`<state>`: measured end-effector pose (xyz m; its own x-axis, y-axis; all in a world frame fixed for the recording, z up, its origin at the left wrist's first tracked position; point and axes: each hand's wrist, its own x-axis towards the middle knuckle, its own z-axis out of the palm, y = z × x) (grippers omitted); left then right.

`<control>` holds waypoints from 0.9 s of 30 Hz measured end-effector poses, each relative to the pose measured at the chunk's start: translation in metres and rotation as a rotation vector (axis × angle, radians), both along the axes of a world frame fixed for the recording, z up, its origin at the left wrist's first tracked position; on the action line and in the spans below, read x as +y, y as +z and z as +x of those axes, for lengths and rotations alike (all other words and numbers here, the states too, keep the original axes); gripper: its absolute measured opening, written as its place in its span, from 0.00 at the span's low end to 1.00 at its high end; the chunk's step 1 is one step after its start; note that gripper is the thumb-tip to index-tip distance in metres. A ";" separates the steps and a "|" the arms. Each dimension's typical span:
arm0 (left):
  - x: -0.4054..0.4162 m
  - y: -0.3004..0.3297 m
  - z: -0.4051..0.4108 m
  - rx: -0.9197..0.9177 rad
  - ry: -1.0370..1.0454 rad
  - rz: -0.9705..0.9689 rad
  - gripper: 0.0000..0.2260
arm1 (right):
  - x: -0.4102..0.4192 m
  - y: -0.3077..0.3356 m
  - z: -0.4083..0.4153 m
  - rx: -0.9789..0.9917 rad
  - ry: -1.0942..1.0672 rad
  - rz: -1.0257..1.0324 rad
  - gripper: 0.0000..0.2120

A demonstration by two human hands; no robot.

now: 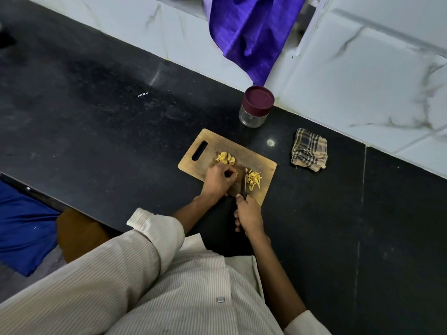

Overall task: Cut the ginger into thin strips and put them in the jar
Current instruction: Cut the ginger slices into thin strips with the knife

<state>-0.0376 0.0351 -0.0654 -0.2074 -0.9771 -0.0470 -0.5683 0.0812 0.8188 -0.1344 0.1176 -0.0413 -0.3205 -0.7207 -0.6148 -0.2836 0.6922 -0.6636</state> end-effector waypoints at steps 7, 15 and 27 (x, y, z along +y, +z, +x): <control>0.000 0.003 0.001 0.012 -0.008 -0.014 0.05 | 0.003 0.004 0.006 0.006 0.072 -0.052 0.11; 0.001 0.004 0.001 0.023 -0.005 0.017 0.05 | -0.003 -0.003 0.000 0.092 0.139 0.001 0.12; -0.002 -0.003 0.001 0.024 -0.007 0.001 0.05 | -0.006 -0.007 -0.003 0.105 0.147 -0.035 0.12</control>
